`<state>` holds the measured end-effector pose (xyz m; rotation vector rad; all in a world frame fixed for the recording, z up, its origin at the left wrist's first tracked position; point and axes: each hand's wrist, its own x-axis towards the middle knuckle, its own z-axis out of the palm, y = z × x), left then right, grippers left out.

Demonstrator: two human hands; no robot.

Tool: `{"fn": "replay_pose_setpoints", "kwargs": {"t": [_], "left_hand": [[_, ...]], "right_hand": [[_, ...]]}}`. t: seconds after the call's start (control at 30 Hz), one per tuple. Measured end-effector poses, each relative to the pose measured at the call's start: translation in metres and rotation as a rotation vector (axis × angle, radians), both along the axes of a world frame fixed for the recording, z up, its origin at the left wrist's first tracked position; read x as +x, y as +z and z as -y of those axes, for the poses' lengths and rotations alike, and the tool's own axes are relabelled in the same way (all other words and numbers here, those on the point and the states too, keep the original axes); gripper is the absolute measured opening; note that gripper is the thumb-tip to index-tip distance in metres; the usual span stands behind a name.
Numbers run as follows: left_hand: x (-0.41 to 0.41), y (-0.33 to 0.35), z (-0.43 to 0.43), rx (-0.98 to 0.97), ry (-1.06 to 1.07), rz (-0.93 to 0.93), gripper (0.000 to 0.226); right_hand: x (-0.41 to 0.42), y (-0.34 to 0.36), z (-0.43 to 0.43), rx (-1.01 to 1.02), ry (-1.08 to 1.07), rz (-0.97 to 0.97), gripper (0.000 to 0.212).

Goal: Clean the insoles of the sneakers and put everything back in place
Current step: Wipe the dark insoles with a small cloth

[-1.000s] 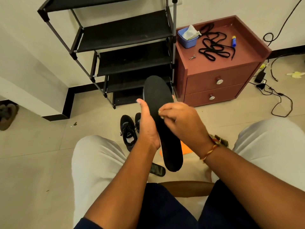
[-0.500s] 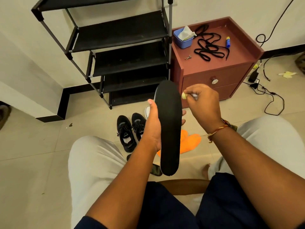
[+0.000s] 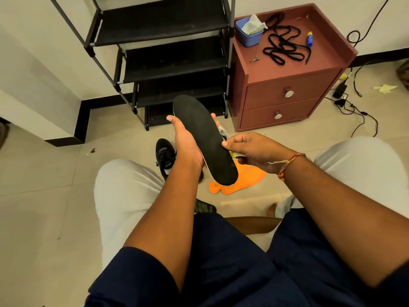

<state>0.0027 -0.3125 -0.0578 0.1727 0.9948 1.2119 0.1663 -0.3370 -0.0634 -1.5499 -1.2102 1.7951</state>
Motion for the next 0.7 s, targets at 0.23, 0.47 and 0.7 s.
{"fn": "replay_pose_setpoints", "kwargs": {"t": [0.23, 0.47, 0.7], "left_hand": [[-0.003, -0.006, -0.002, -0.041, -0.024, -0.206, 0.073], [0.006, -0.046, -0.015, -0.241, -0.132, -0.333, 0.060], [-0.011, -0.127, -0.030, -0.487, -0.094, -0.435, 0.039]], "right_hand": [[0.001, -0.001, 0.001, -0.059, -0.091, -0.057, 0.016], [0.003, -0.055, -0.020, -0.281, -0.558, -0.036, 0.007], [0.005, -0.127, -0.053, -0.507, -0.617, 0.030, 0.019]]}}
